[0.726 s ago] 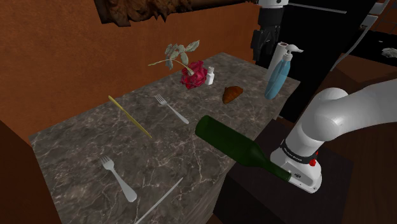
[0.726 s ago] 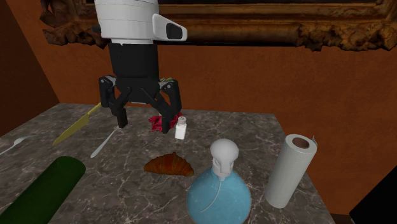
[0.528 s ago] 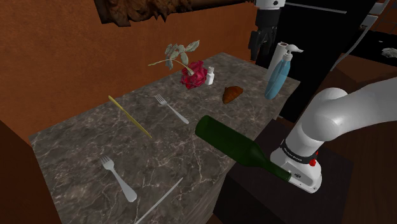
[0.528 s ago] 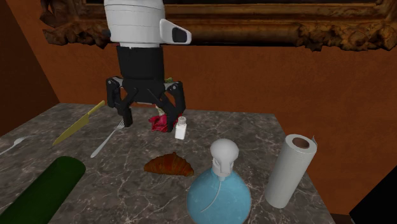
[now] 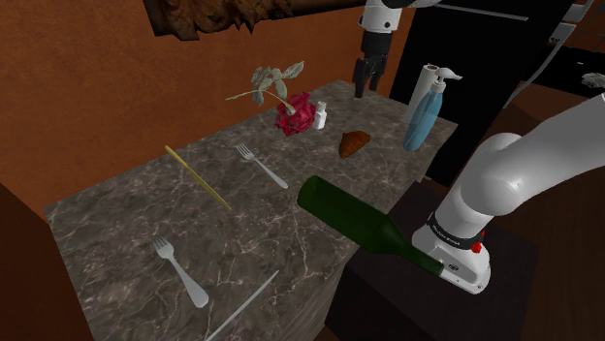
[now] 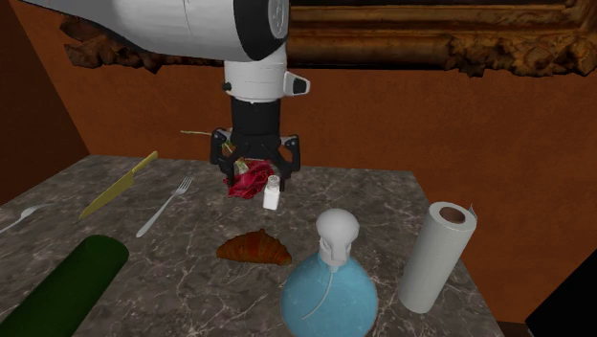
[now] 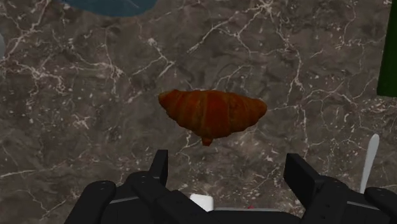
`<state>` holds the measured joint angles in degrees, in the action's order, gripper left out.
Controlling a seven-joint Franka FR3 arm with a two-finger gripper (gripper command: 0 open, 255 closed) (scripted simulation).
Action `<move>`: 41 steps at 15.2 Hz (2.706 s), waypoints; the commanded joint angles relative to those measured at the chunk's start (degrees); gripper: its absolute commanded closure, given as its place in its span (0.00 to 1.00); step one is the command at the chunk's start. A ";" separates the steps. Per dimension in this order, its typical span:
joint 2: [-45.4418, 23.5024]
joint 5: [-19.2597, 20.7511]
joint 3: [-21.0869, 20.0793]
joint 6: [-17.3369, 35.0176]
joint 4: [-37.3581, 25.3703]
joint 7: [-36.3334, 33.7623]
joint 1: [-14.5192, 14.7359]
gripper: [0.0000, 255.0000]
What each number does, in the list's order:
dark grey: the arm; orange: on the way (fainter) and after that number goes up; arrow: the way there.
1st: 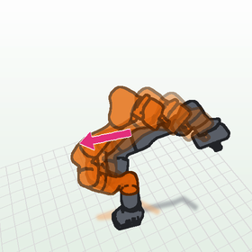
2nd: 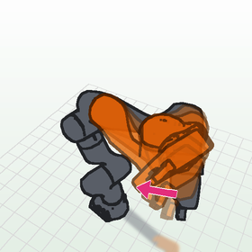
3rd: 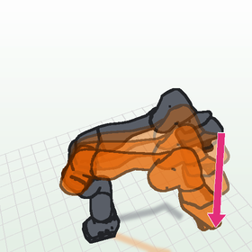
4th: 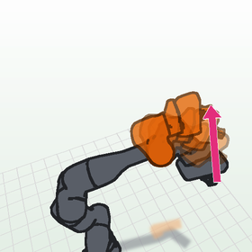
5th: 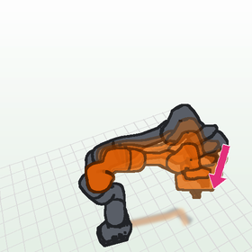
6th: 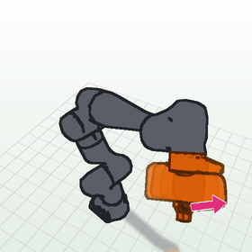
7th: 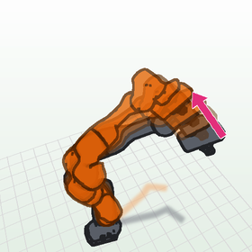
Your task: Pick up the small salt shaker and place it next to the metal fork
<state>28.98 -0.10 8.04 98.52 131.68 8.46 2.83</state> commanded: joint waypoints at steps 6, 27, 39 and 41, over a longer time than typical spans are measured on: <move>-14.11 -4.06 3.78 9.22 -7.06 9.97 2.13 0.00; -25.92 -9.65 4.98 19.13 -9.70 17.83 3.51 0.00; -25.39 -9.39 5.05 17.65 -10.69 17.48 3.57 1.00; -24.90 -9.15 5.04 16.18 -11.72 17.14 3.56 1.00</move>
<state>3.82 -9.35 13.12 115.37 120.27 25.76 6.36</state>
